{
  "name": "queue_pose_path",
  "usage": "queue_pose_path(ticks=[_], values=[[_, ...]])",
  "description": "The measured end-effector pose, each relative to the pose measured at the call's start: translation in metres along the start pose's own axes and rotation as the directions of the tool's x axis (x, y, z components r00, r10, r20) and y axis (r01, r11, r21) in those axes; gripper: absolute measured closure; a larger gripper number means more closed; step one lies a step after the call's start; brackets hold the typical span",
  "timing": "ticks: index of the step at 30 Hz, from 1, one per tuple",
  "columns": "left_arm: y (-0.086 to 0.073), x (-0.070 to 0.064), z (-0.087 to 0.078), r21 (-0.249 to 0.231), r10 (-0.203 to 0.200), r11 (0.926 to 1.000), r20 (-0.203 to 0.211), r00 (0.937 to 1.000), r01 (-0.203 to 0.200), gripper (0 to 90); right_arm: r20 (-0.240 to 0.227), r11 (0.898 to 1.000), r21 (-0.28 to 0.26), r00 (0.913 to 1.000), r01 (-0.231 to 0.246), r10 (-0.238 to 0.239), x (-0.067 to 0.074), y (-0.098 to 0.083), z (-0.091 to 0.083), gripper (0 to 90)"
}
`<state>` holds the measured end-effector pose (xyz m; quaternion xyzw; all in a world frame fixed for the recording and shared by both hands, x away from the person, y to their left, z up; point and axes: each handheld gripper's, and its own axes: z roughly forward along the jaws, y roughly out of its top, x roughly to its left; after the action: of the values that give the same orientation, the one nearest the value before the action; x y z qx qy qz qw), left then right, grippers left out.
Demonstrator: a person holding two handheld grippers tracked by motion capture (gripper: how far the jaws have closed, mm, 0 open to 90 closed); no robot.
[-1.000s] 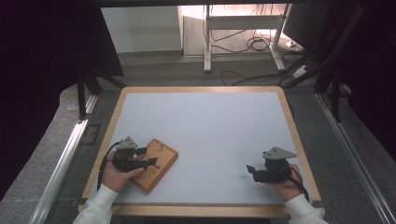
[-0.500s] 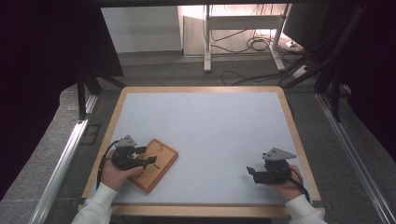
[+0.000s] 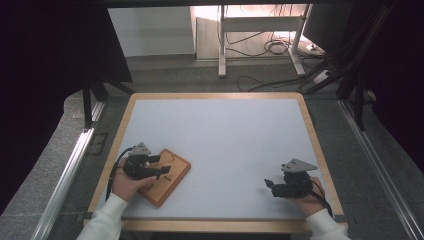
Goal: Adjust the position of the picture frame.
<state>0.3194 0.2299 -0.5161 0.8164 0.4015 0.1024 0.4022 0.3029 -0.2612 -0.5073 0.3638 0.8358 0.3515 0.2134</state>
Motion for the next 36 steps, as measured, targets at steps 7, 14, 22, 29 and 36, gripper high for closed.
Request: queue_pose_path(ticks=[7,14,22,29,36], values=[[0.010,-0.001,0.009,0.019,0.043,0.9989,0.009,0.9990,-0.043,39.5,0.003,1.000,0.008,1.0000,0.005,-0.005,0.001,-0.001,0.001,17.1],[0.017,0.007,0.020,0.036,0.041,0.9985,0.010,0.9991,-0.041,45.5,0.005,1.000,0.021,0.9999,0.012,-0.012,0.001,-0.001,0.003,17.1],[0.023,0.010,0.028,0.038,0.071,0.9967,0.002,0.9975,-0.071,55.5,0.006,1.000,0.025,0.9999,0.013,-0.013,0.001,-0.002,0.004,17.1],[0.026,0.008,0.035,0.042,0.100,0.9941,-0.002,0.9949,-0.100,68.9,0.007,0.999,0.031,0.9998,0.020,-0.020,0.001,-0.003,0.005,17.1],[0.026,0.005,0.038,0.051,0.129,0.9905,-0.011,0.9916,-0.128,84.8,0.008,0.999,0.037,0.9997,0.022,-0.022,0.001,-0.003,0.006,17.1]])
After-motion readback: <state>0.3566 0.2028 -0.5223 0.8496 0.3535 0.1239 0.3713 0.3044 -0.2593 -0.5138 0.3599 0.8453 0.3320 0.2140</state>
